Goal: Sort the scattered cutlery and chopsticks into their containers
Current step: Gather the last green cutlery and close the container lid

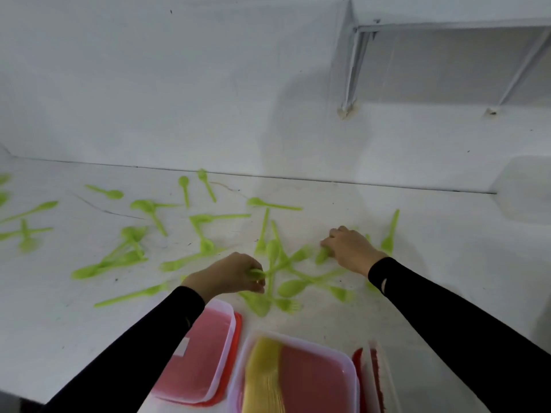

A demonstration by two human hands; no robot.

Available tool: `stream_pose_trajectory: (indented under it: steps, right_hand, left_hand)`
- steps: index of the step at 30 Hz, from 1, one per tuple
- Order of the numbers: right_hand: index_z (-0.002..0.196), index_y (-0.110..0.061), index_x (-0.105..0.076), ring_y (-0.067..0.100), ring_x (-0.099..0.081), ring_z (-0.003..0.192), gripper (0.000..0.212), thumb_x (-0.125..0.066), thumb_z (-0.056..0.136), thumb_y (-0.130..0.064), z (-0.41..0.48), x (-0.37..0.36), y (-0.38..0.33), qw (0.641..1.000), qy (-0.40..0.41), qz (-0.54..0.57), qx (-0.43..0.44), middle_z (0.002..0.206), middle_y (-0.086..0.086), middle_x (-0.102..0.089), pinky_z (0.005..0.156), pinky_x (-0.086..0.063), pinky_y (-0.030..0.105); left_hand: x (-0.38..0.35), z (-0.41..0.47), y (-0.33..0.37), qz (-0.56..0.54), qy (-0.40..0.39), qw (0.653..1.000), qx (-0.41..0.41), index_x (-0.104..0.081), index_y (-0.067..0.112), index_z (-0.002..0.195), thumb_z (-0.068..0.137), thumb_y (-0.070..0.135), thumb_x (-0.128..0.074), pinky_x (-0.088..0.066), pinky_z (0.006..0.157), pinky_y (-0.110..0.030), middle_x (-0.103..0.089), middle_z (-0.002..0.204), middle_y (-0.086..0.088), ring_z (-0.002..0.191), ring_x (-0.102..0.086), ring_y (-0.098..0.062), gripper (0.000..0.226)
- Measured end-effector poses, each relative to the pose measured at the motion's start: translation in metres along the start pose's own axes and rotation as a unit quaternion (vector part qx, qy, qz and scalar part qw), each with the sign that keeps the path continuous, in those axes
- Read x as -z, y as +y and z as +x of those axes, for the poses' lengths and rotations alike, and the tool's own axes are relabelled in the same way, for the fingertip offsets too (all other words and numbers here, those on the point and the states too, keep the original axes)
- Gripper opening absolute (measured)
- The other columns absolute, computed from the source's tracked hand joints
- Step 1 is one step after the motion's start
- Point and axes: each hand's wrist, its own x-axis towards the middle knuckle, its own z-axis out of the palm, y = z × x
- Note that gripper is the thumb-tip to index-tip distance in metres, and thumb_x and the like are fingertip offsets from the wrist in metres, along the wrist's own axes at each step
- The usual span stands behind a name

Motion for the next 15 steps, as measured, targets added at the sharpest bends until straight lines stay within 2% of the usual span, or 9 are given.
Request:
stream_pose_trajectory:
  steps: [3,5,6,8,11,15]
  right_hand:
    - [0.114,-0.013,-0.060,0.025,-0.054,0.105,0.021,-0.044,0.101,-0.016,-0.010,0.008,-0.003,0.997,0.029,0.063,-0.024,0.114,0.005,-0.056,0.082,-0.043,0.035]
    - [0.107,-0.009,-0.053,0.027,-0.055,0.089,0.014,-0.044,0.099,-0.014,-0.020,0.018,-0.017,0.984,0.063,0.163,-0.019,0.104,0.006,-0.057,0.071,-0.042,0.036]
    - [0.106,-0.009,-0.050,0.028,-0.055,0.086,0.012,-0.043,0.097,-0.013,-0.026,0.022,-0.027,0.979,0.062,0.196,-0.005,0.102,0.007,-0.058,0.068,-0.039,0.035]
    - [0.112,-0.008,-0.050,0.029,-0.058,0.093,0.019,-0.043,0.094,-0.011,-0.035,0.025,-0.051,0.974,0.029,0.221,0.041,0.110,0.008,-0.061,0.072,-0.040,0.034]
    - [0.128,-0.011,-0.054,0.033,-0.060,0.103,0.038,-0.052,0.091,-0.015,-0.042,0.017,-0.078,0.980,-0.021,0.168,0.102,0.125,0.009,-0.054,0.085,-0.047,0.037]
    - [0.143,-0.022,-0.046,0.032,-0.058,0.111,0.054,-0.059,0.091,-0.031,-0.039,0.012,-0.087,0.991,-0.061,0.053,0.105,0.136,0.008,-0.044,0.085,-0.049,0.042]
  left_hand:
    - [-0.004,0.009,-0.008,0.060,0.075,0.995,0.002,-0.071,0.024,0.106,0.086,0.043,-0.069,-0.049,0.083,-0.031,-0.065,0.098,0.004,0.100,-0.060,-0.016,0.027]
    - [-0.003,0.020,-0.012,0.072,0.122,0.990,0.007,-0.068,0.025,0.114,0.090,0.038,-0.064,-0.048,0.086,-0.033,-0.060,0.113,0.002,0.109,-0.058,-0.020,0.027]
    - [-0.002,0.026,-0.011,0.068,0.138,0.988,0.013,-0.067,0.026,0.116,0.091,0.034,-0.063,-0.048,0.087,-0.034,-0.056,0.117,0.001,0.111,-0.057,-0.021,0.027]
    - [0.000,0.040,-0.010,0.050,0.165,0.984,0.037,-0.064,0.022,0.118,0.091,0.032,-0.062,-0.048,0.088,-0.035,-0.055,0.118,-0.004,0.112,-0.057,-0.026,0.028]
    - [0.003,0.061,-0.002,-0.006,0.174,0.983,0.065,-0.062,0.014,0.118,0.088,0.036,-0.065,-0.046,0.089,-0.037,-0.063,0.117,-0.013,0.114,-0.056,-0.032,0.037]
    - [-0.008,0.078,0.011,-0.019,0.128,0.989,0.069,-0.059,0.011,0.121,0.082,0.046,-0.070,-0.046,0.089,-0.035,-0.058,0.120,-0.012,0.115,-0.056,-0.032,0.054]
